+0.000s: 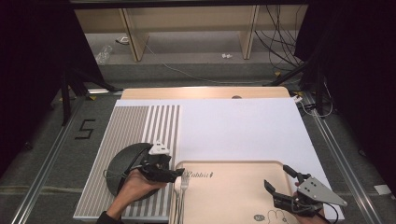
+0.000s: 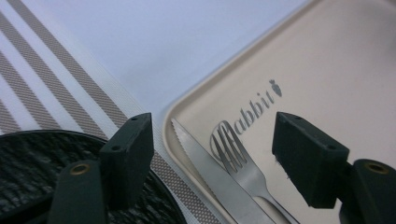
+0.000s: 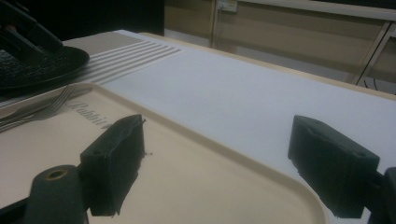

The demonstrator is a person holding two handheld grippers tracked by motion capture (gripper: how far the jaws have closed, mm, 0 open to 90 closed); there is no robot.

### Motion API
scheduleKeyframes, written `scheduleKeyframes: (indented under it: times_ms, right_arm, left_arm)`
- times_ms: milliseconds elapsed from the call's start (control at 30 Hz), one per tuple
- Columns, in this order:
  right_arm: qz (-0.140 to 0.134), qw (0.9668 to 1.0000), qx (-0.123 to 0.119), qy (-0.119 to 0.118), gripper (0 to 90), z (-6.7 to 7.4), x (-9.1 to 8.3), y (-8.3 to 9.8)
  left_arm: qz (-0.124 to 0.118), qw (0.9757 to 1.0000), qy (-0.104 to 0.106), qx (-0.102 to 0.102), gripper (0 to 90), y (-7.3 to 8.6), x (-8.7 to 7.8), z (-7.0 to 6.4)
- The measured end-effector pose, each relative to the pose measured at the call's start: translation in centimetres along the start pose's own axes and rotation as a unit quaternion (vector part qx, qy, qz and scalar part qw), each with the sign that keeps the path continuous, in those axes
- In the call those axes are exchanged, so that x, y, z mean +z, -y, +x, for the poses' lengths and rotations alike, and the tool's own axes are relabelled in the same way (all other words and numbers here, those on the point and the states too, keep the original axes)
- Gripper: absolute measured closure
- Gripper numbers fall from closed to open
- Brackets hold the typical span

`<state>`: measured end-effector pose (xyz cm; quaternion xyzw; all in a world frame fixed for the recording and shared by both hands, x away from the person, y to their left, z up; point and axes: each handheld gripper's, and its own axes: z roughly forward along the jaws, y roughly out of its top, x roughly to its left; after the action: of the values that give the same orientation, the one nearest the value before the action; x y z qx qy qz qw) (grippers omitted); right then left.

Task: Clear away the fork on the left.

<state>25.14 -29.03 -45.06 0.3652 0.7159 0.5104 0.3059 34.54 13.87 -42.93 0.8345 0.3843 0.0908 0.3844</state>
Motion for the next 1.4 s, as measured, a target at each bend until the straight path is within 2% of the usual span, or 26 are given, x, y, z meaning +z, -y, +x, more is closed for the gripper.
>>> scheduleKeyframes:
  times_ms: [67,200,467,567,667,967,1100,1200,1400]
  right_arm:
    - [-0.001,1.0000,0.001,0.000,19.3,0.0,0.0,0.0]
    - [0.002,1.0000,0.001,0.001,19.3,0.0,-0.1,0.0]
    - [0.001,1.0000,0.002,0.000,19.3,0.0,0.0,0.0]
    - [0.002,1.0000,0.002,0.000,19.3,0.0,0.0,0.0]
    - [0.004,1.0000,0.001,0.001,19.3,0.0,-0.1,0.0]
    - [-0.001,1.0000,0.003,0.002,19.3,-0.1,0.0,0.1]
    - [0.000,1.0000,0.003,0.003,19.3,-0.1,-0.2,0.0]
    - [-0.002,1.0000,0.007,0.001,19.3,-0.1,-0.1,0.1]
    - [-0.001,1.0000,0.007,0.004,19.3,-0.3,-0.1,0.2]
  left_arm:
    - [-0.016,0.9998,0.008,0.000,26.2,0.4,-0.5,0.2]
    - [-0.036,0.9993,0.006,-0.002,24.1,0.9,-1.4,0.4]
    - [-0.069,0.9974,-0.010,-0.021,18.6,1.6,-2.7,0.8]
    - [-0.063,0.9971,-0.026,-0.032,18.2,1.9,-2.8,1.3]
    - [-0.060,0.9967,-0.032,-0.044,18.1,2.2,-2.8,1.6]
    - [-0.067,0.9939,-0.056,-0.067,17.0,2.7,-3.4,2.4]
    - [-0.076,0.9914,-0.063,-0.085,16.6,3.0,-3.9,2.8]
    - [-0.080,0.9900,-0.060,-0.099,16.6,3.4,-4.2,3.1]
    - [-0.070,0.9893,-0.065,-0.110,16.9,4.1,-4.2,3.0]
